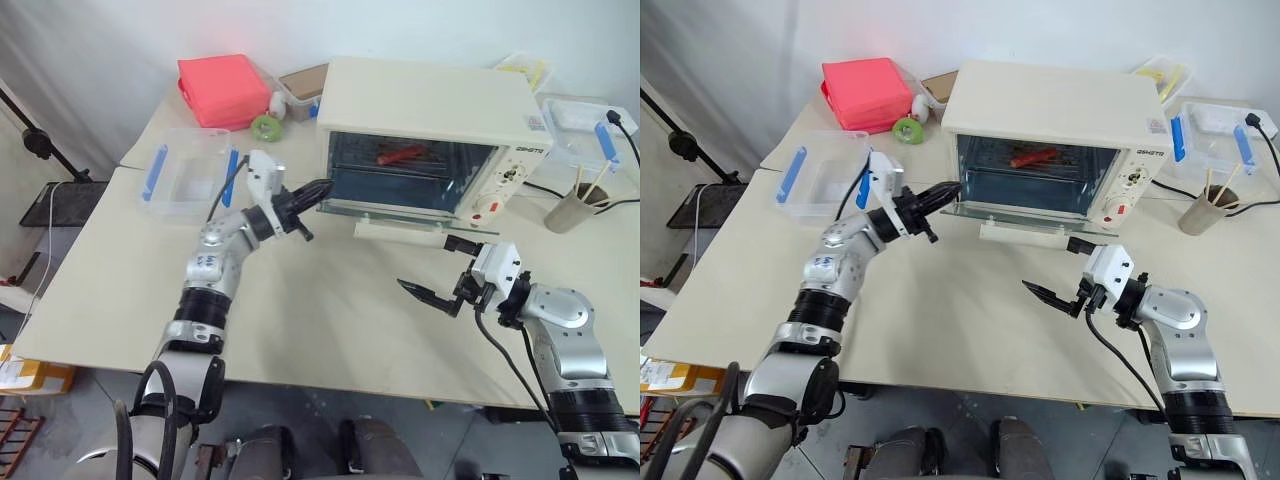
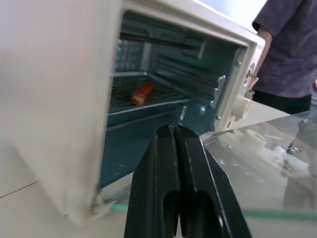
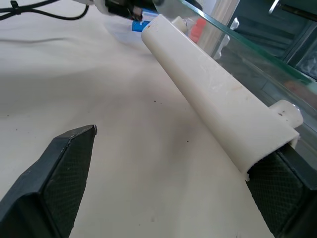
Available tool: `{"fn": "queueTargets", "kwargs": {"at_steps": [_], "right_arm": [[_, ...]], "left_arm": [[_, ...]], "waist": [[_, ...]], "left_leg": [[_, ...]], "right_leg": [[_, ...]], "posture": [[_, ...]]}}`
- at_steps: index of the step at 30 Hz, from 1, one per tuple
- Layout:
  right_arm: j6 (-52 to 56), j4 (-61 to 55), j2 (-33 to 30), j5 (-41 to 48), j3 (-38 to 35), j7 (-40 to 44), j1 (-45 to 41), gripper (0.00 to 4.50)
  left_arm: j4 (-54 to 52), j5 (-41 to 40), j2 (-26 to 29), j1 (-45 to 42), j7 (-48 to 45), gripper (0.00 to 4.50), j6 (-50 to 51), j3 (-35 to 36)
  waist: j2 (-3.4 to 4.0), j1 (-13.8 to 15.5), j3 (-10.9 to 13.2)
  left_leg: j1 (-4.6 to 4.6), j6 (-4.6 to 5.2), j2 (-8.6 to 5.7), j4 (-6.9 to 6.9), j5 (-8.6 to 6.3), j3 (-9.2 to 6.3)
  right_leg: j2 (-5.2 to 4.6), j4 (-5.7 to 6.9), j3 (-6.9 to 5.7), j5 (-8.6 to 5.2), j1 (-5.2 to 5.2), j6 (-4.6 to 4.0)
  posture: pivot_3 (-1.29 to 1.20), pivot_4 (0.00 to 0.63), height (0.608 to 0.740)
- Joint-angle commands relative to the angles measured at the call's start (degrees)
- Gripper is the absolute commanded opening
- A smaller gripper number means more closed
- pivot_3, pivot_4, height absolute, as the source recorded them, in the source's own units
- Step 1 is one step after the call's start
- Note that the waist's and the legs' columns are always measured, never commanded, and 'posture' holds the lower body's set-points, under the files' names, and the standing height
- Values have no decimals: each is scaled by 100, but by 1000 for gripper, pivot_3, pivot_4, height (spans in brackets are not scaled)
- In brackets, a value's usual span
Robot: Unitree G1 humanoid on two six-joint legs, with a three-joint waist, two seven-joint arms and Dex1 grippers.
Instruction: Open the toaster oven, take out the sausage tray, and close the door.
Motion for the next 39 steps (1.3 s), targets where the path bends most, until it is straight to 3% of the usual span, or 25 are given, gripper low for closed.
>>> {"fn": "queueTargets", "kwargs": {"at_steps": [1, 6, 13, 20, 23, 25, 30, 34, 39], "right_arm": [[-127, -403, -103, 33, -239, -148, 423, 4500], [-138, -968, -154, 37, -771, -594, 1550, 4500], [44, -1691, 68, 160, -1775, -1376, 3275, 4500], [241, -2015, 230, 296, -2333, -1921, 3764, 4500], [447, -2262, 230, 330, -2596, -2313, 3653, 4500], [792, -2538, 139, 569, -2510, -2414, 3389, 4500], [1185, -2788, -150, 193, -2100, -2523, 2726, 4500], [1485, -2668, -337, -394, -1448, -2745, 1735, 4500], [1981, -2130, -131, -1344, -301, -3192, 243, 4500]], "left_arm": [[21, 207, -36, -88, -269, 43, -262, -146], [-43, 479, 68, 146, -672, 43, -473, -386], [-139, 699, 206, 427, -1109, 43, -678, -559], [-180, 805, 206, 630, -1254, 43, -792, -644], [-161, 1017, 242, 766, -1317, 43, -871, -839], [-219, 1128, 321, 881, -1383, 43, -821, -963], [-461, 1094, 411, 1081, -1299, 43, -716, -919], [-770, 866, 446, 1216, -1117, 43, -705, -624], [-1241, 418, 562, 1307, -980, 43, -466, -127]], "waist": [[0, 10, 0], [1, 152, 0], [1, 128, 0], [2, 54, -1], [2, 60, -1], [2, 40, -1], [6, 5, -3], [6, -37, -3], [5, -26, -3]], "left_leg": [[0, 0, 0, 1, 0, 0], [-2, 0, -2, 0, 0, 0], [6, 3, -6, 13, 2, 4], [42, -2, -6, -3, 4, 2], [39, -1, -7, -2, 4, 2], [39, -1, -7, -1, 4, 3], [42, -1, -6, 1, 6, -2], [37, 1, -6, 3, 6, -3], [14, 2, -6, 14, 15, 6]], "right_leg": [[0, -1, 2, 0, 2, 0], [-1, -4, 2, 0, 2, 0], [-3, -7, 14, 0, 20, 0], [-1, -9, 17, 0, 48, -1], [-1, -10, 17, 0, 45, -1], [-2, -11, 18, 0, 45, -1], [-2, -6, 17, 0, 49, -1], [-2, -6, 17, 0, 45, -1], [-2, 24, 25, 0, 10, -1]], "posture": [[0, 150, 740], [0, 150, 740], [0, 150, 740], [0, 150, 740], [0, 150, 740], [0, 150, 740], [0, 150, 740], [0, 150, 740], [0, 150, 740]]}}
